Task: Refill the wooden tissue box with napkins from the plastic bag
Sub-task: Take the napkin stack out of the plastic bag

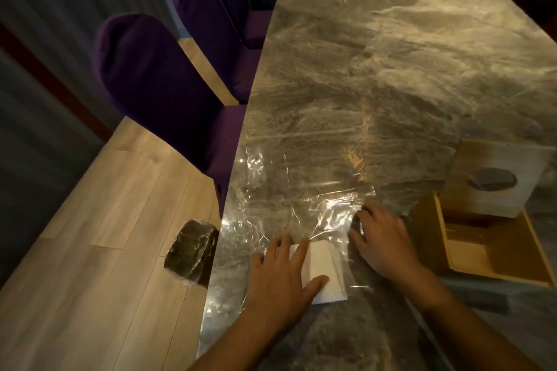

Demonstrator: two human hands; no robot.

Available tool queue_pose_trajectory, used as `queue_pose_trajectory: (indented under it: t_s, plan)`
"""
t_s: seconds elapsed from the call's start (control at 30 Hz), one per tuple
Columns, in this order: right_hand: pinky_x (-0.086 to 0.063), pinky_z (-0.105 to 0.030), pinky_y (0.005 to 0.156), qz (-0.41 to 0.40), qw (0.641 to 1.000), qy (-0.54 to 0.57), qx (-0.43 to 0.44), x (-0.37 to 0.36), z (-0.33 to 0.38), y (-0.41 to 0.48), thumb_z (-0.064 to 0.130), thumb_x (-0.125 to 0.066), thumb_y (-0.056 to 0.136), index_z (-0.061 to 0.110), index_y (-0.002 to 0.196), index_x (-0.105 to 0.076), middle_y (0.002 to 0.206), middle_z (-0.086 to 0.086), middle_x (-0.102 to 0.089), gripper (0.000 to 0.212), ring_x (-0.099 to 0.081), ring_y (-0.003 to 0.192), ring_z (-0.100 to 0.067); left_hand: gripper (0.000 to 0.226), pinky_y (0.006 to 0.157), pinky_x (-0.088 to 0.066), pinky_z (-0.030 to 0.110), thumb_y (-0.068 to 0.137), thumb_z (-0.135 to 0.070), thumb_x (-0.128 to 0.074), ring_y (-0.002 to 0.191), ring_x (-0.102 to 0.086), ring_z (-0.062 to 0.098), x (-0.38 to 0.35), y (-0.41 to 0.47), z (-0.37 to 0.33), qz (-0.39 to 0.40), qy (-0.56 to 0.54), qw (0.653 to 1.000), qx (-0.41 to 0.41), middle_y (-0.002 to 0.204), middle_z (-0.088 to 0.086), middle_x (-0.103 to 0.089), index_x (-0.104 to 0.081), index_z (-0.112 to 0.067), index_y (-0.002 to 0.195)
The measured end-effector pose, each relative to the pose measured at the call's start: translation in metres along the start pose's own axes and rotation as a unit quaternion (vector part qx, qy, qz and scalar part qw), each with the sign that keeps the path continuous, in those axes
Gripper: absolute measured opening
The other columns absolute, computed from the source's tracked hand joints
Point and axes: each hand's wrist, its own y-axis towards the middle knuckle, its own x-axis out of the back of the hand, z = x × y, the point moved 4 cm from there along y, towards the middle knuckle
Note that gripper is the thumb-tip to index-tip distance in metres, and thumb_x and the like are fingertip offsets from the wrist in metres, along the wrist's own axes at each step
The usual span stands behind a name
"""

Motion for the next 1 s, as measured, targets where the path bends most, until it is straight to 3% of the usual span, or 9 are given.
queue_pose_trajectory:
  t_s: [0.13,0.2,0.27,0.37,0.43,0.57,0.7,0.9,1.0]
  plan:
    - [-0.033,-0.037,0.101,0.005,0.991,0.037,-0.126,0.0,-0.017,-0.031,0.046,-0.05,0.088,0.016,0.128,-0.043,0.138,-0.011,-0.039,0.05,-0.036,0.123,-0.026,0.09,0.114,-0.015,0.044,0.066,-0.073,0.014,0.146,-0.006,0.019,0.0,-0.001,0.002,-0.018,-0.029,0.999,0.0,0.16,-0.001,-0.007,-0.004,-0.037,0.146]
    - [-0.035,-0.038,0.099,0.026,0.985,0.044,-0.163,-0.002,-0.017,-0.042,0.051,-0.051,0.086,0.015,0.128,-0.041,0.136,-0.014,-0.038,0.057,-0.038,0.12,-0.029,0.069,0.114,-0.015,0.043,0.084,-0.066,-0.002,0.145,-0.01,0.018,0.001,0.002,0.007,-0.019,-0.044,0.999,-0.007,0.159,-0.003,-0.011,-0.009,-0.036,0.146]
    - [-0.039,-0.039,0.096,0.04,0.975,0.092,-0.198,-0.004,-0.017,-0.05,0.05,-0.054,0.084,0.013,0.128,-0.038,0.135,-0.016,-0.04,0.06,-0.043,0.119,-0.032,0.052,0.114,-0.017,0.042,0.095,-0.045,-0.031,0.142,-0.019,0.016,0.004,0.004,0.013,-0.029,-0.092,0.995,-0.018,0.156,-0.004,-0.02,-0.022,-0.032,0.144]
    - [-0.044,-0.04,0.092,0.039,0.952,0.195,-0.233,-0.001,-0.018,-0.057,0.042,-0.06,0.083,0.01,0.128,-0.036,0.129,-0.017,-0.052,0.06,-0.052,0.115,-0.034,0.042,0.109,-0.032,0.035,0.092,-0.03,-0.05,0.129,-0.04,0.014,0.012,0.001,0.022,-0.086,-0.161,0.983,-0.023,0.144,-0.005,-0.042,-0.044,-0.026,0.133]
    - [-0.043,-0.039,0.09,0.048,0.941,0.225,-0.247,-0.002,-0.018,-0.06,0.035,-0.063,0.084,0.006,0.126,-0.037,0.125,-0.019,-0.056,0.057,-0.054,0.114,-0.035,0.039,0.105,-0.035,0.032,0.089,-0.029,-0.054,0.123,-0.045,0.015,0.013,-0.004,0.028,-0.126,-0.159,0.979,0.002,0.137,-0.004,-0.048,-0.05,-0.024,0.128]
    - [-0.047,-0.042,0.087,0.042,0.925,0.263,-0.271,-0.009,-0.028,-0.063,0.026,-0.067,0.081,0.007,0.11,-0.048,0.11,-0.02,-0.062,0.039,-0.059,0.101,-0.036,0.047,0.098,-0.043,0.038,0.086,-0.043,-0.055,0.121,-0.046,0.02,0.008,-0.016,0.042,-0.155,-0.132,0.972,0.116,0.135,0.003,-0.047,-0.047,-0.022,0.126]
    - [-0.051,-0.041,0.075,0.027,0.92,0.277,-0.276,-0.014,-0.038,-0.063,0.025,-0.068,0.08,0.015,0.08,-0.05,0.082,-0.012,-0.064,0.021,-0.061,0.079,-0.03,0.074,0.094,-0.044,0.037,0.076,-0.059,-0.06,0.123,-0.043,0.027,0.004,-0.025,0.054,-0.133,-0.158,0.956,0.207,0.135,0.011,-0.042,-0.035,-0.017,0.131]
    - [-0.051,-0.041,0.052,0.045,0.912,0.3,-0.277,-0.02,-0.042,-0.063,0.022,-0.061,0.085,0.01,0.063,-0.053,0.051,-0.01,-0.061,0.026,-0.061,0.046,-0.028,0.088,0.1,-0.042,0.037,0.065,-0.031,-0.082,0.125,-0.044,0.028,0.0,-0.027,0.061,-0.096,-0.317,0.918,0.216,0.14,0.014,-0.037,-0.03,-0.013,0.134]
    - [-0.041,-0.025,0.036,0.063,0.901,0.334,-0.269,-0.025,-0.043,-0.066,0.012,-0.055,0.088,0.006,0.061,-0.054,0.037,-0.003,-0.055,0.028,-0.054,0.03,-0.018,0.091,0.097,-0.044,0.04,0.062,-0.017,-0.085,0.121,-0.046,0.03,0.0,-0.029,0.066,-0.114,-0.371,0.895,0.221,0.138,0.016,-0.038,-0.03,-0.013,0.135]
